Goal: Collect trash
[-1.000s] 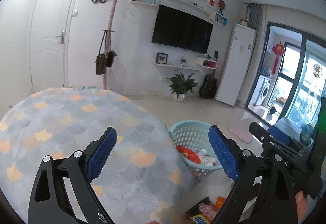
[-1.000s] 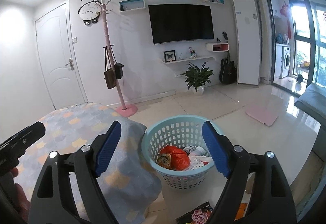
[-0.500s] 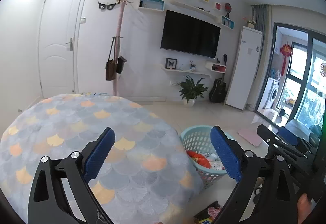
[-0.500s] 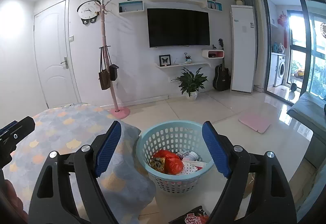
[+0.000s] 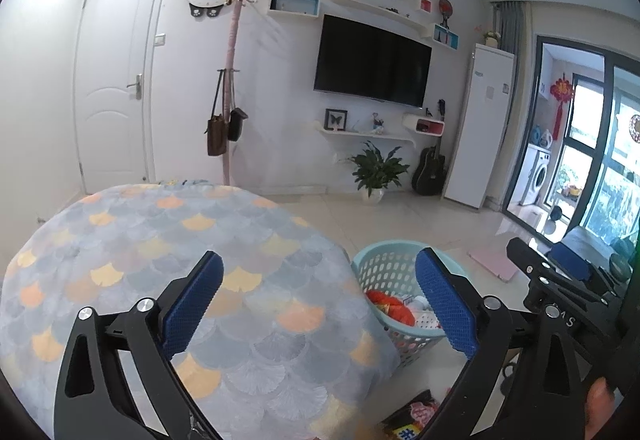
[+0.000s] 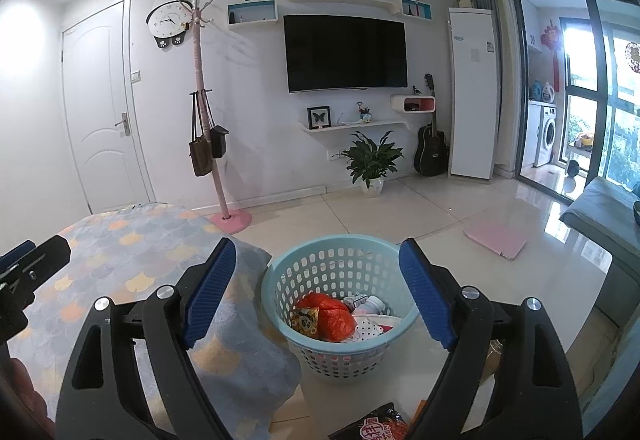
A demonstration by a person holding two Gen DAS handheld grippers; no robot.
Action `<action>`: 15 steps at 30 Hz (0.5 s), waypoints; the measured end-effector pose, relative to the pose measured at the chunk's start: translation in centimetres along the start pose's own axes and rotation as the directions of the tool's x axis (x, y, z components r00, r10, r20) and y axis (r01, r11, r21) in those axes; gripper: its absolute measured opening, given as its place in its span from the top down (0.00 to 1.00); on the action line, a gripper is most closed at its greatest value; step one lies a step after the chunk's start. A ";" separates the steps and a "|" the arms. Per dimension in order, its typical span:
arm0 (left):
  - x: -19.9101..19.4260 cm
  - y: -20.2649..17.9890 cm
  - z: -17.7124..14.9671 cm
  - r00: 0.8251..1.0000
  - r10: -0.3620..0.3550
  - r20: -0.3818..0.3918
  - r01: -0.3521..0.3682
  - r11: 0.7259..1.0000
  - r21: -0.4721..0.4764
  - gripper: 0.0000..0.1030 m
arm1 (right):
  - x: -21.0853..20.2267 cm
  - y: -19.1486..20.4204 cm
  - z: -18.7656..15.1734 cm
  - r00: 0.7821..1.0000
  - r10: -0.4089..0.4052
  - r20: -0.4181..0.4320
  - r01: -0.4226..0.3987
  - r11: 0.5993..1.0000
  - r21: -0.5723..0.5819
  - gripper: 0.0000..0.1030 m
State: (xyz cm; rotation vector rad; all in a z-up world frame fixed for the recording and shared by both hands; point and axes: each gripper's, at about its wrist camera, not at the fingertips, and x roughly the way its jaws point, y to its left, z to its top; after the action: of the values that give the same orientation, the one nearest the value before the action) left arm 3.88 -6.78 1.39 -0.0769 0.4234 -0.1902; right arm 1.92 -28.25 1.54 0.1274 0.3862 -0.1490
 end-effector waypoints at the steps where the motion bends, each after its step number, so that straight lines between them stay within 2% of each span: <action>1: 0.0 -0.1 0.1 1.000 0.004 0.003 -0.004 1.000 0.005 0.08 | 0.0 0.0 0.0 1.000 -0.002 0.001 0.002 1.000 0.002 0.22; 15: -0.1 -0.1 0.2 1.000 0.003 0.002 -0.003 1.000 0.010 0.08 | 0.1 -0.3 0.4 1.000 -0.010 0.013 0.010 1.000 0.017 0.22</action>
State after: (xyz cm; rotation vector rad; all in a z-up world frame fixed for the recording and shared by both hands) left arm 3.88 -6.87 1.66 -0.0665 0.4207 -0.1888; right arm 2.06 -28.63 1.84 0.1415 0.3726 -0.1628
